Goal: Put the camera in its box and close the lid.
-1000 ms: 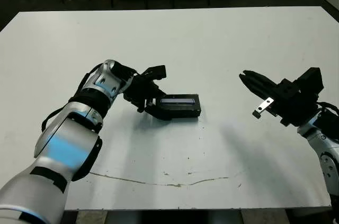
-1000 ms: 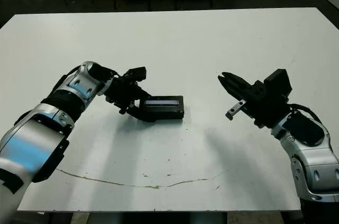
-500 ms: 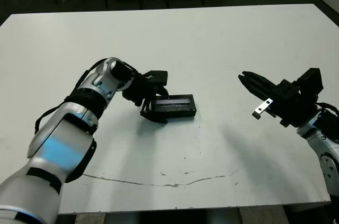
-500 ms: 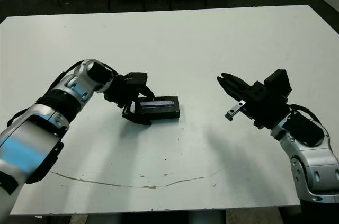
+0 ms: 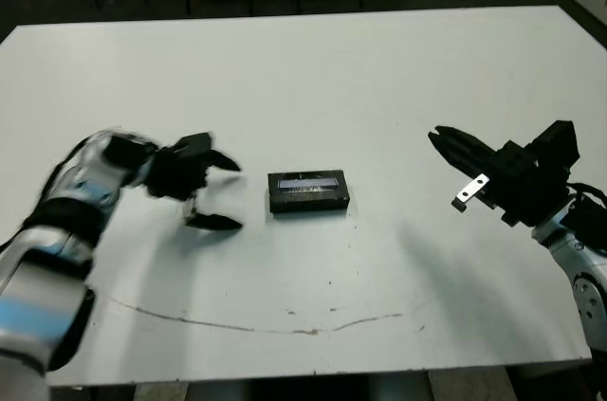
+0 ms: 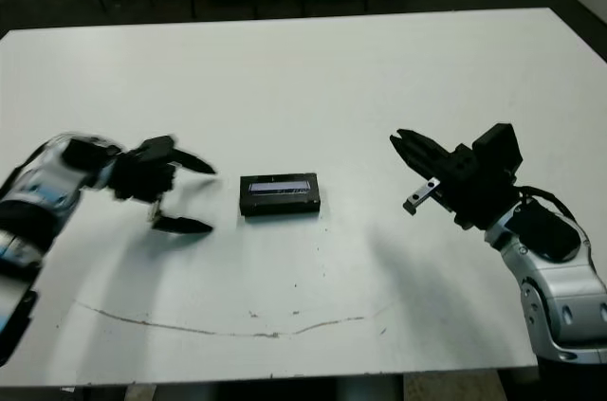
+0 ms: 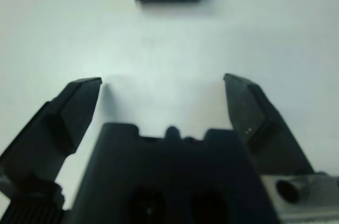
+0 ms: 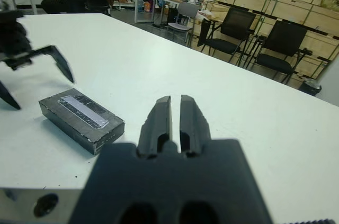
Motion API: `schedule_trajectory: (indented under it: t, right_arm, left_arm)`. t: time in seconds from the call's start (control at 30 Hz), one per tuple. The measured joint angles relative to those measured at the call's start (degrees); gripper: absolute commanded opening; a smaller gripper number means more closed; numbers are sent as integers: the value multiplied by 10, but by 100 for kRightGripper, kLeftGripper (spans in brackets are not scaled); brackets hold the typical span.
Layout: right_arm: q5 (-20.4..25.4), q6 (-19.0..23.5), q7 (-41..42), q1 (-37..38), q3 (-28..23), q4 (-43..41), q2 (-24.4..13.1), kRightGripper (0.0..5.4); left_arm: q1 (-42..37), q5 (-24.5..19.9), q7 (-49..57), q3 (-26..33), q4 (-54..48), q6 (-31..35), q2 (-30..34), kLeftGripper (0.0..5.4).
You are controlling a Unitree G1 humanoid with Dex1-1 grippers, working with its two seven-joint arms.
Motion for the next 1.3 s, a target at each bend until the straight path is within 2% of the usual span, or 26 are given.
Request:
schedule_trajectory:
  t: [0.1, 0.23, 0.33, 0.43, 0.6, 0.7, 0.9, 1.07, 1.3]
  right_arm:
    - [-4, 2, -5, -1, 3, -3, 0, 0]
    - [-7, 9, -11, -2, 8, -7, 0, 0]
    - [-15, 14, -24, -3, 13, -10, 1, 0]
    - [-16, 21, -31, -3, 19, -13, 6, 0]
    - [-35, 17, -49, -3, 24, -14, 20, 0]
    - [-38, 7, -53, -2, 25, -14, 25, 0]
    - [-38, -1, -55, 0, 25, -14, 34, 0]
    - [-36, -1, -53, 2, 24, -13, 36, 0]
    - [-35, 0, -53, 9, 24, -25, 36, 0]
  left_arm:
    - [42, -6, 27, 27, -81, 65, 31, 535]
    - [124, -15, 194, 104, -228, 156, 20, 493]
    - [168, -25, 350, 164, -341, 188, -41, 436]
    - [183, -39, 471, 192, -423, 199, -120, 377]
    - [185, -46, 566, 171, -506, 225, -211, 279]
    - [182, -42, 600, 137, -529, 250, -251, 222]
    - [163, -35, 625, 76, -527, 306, -297, 104]
    - [161, -14, 644, 54, -474, 325, -313, 7]
    - [167, 22, 648, 17, -442, 386, -307, 3]
